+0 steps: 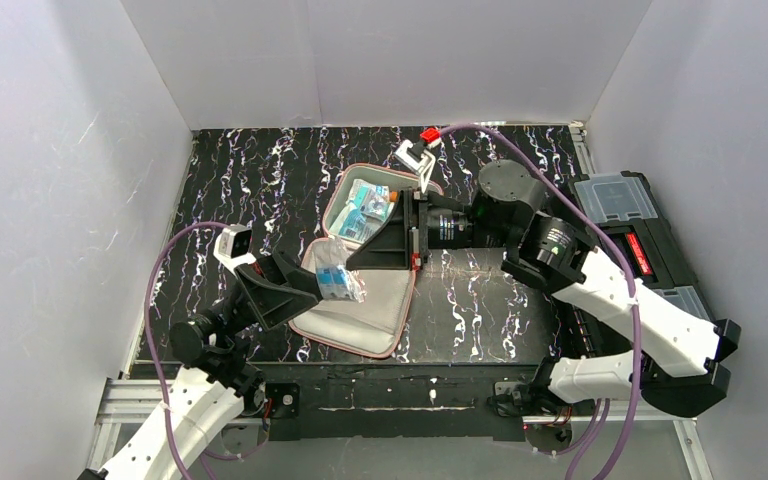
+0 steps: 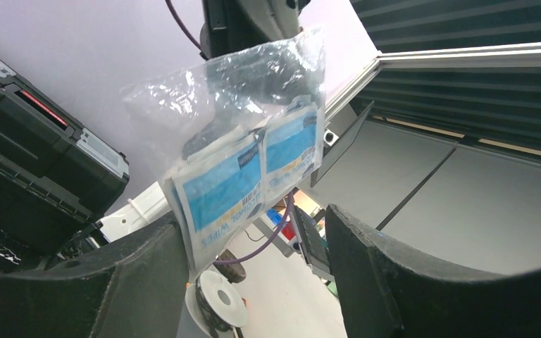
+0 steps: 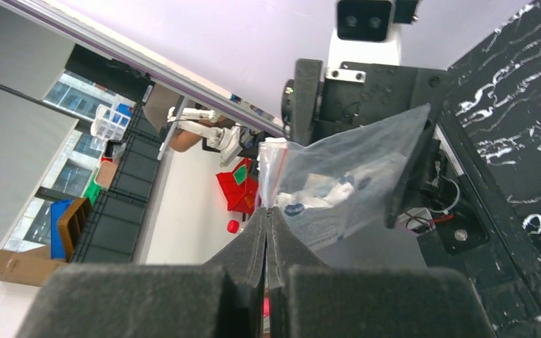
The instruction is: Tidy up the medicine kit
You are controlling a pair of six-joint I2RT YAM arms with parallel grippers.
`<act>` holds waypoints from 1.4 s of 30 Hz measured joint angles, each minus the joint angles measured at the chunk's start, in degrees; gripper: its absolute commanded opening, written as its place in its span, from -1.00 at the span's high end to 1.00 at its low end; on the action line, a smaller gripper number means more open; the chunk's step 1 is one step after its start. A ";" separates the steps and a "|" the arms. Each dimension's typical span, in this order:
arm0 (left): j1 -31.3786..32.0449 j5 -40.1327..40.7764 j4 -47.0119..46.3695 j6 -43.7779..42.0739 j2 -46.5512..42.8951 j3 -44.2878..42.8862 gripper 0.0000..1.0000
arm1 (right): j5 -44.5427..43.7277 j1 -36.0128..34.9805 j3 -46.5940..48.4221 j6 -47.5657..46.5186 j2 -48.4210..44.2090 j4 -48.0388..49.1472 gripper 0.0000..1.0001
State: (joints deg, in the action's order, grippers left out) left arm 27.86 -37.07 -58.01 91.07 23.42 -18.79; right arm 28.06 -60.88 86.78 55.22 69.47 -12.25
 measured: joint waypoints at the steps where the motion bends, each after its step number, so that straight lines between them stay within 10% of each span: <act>1: 0.00 -0.03 0.06 0.00 0.00 -0.11 -0.22 | -0.11 0.00 -0.68 0.01 -0.18 -0.02 0.97; 21: 0.00 -1.48 4.79 -1.29 -1.26 -1.55 0.73 | -4.19 0.00 -5.96 -1.17 -5.32 -0.78 0.94; 31: 0.00 -1.53 18.87 -7.80 -5.71 -2.35 1.00 | -10.03 0.02 -11.68 -3.17 -9.51 -2.91 -0.02; 42: -0.01 0.84 46.52 -19.08 -11.69 -4.30 1.00 | -21.93 2.37 -23.20 -7.95 -20.10 -7.48 -0.36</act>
State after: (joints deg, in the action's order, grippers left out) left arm 27.85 -36.23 -11.50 71.99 11.73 -23.09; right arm 6.13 -58.51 63.58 47.27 49.37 -19.73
